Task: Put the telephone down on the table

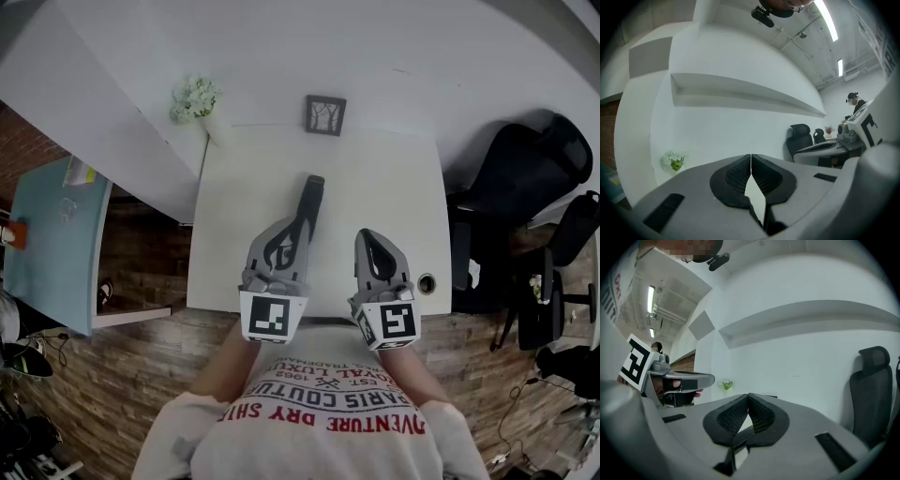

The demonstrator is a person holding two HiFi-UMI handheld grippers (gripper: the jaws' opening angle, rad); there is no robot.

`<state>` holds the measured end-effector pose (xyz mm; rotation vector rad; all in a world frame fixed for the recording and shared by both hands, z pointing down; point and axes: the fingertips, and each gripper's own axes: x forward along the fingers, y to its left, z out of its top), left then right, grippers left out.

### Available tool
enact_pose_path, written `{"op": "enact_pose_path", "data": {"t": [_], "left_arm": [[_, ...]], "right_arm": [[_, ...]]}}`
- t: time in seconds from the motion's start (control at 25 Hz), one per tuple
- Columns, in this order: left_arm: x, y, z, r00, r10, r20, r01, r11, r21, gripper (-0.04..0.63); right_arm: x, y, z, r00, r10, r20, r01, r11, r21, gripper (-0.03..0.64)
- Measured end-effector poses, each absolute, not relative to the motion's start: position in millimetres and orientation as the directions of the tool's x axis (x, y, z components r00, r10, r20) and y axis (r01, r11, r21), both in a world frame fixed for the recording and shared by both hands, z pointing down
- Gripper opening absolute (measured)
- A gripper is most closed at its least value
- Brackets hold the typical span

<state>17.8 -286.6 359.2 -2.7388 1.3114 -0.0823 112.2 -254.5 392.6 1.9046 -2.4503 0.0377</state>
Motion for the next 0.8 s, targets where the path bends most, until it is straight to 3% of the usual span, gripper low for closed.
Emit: {"op": "enact_pose_path", "data": {"t": [0.8], "left_arm": [[7, -302, 367, 0.525, -0.849, 0.049, -0.835, -0.526, -0.162, 0.025]], "right_arm": [[113, -253, 388, -0.272, -0.962, 0.037, -0.962, 0.272, 0.008, 0.025]]}}
